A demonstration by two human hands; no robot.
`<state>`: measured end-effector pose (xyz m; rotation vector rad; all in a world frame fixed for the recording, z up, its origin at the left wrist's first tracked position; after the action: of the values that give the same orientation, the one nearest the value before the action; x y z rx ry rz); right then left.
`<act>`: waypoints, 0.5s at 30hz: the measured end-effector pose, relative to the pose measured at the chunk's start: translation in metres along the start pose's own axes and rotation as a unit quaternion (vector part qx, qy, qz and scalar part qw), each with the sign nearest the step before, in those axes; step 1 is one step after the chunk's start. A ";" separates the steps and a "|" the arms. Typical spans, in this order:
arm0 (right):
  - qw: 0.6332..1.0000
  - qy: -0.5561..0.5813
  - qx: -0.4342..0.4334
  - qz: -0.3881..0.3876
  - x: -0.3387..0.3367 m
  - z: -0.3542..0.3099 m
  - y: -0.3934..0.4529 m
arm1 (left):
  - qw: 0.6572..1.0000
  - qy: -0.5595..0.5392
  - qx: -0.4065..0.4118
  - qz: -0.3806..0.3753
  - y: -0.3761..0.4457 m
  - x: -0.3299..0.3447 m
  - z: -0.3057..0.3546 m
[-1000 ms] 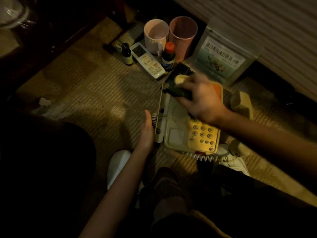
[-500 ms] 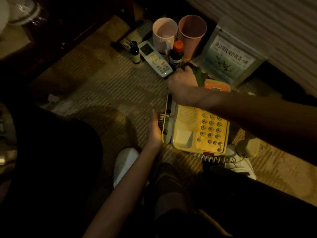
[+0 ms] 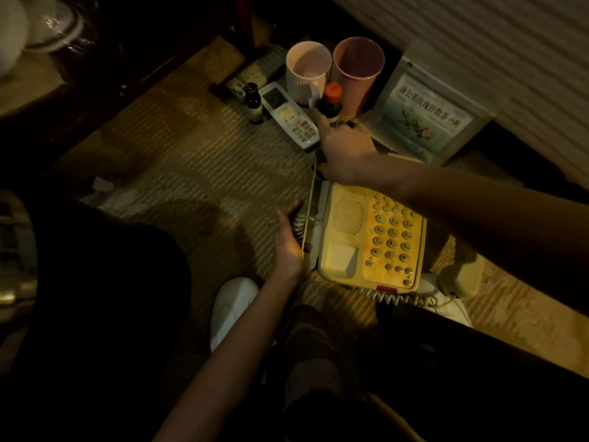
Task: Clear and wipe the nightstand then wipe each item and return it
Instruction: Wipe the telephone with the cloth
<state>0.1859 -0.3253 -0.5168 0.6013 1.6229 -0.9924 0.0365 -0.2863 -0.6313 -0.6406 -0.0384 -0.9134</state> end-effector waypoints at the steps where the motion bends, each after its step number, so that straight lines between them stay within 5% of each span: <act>1: 1.000 -0.008 -0.007 0.001 0.004 -0.003 0.000 | 1.000 -0.001 0.003 0.006 0.000 0.000 0.001; 6: 0.995 -0.070 -0.064 0.021 0.017 -0.013 -0.017 | 1.000 0.003 0.016 0.021 0.004 -0.001 0.001; 15: 0.979 -0.063 -0.179 -0.069 0.024 -0.029 -0.062 | 0.998 0.047 0.041 0.014 -0.005 -0.004 0.003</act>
<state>0.1146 -0.3356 -0.5196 0.1792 1.6927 -0.7923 0.0310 -0.2836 -0.6278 -0.5199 0.0179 -0.9097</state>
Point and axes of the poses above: each hand's wrist, its own y-axis towards the middle knuckle, its own x-axis out of the palm, z = x × y, the point moved 4 cm from there along y, towards the middle knuckle, and after that the axes turned 6 degrees about x, right-handed, at the moved point
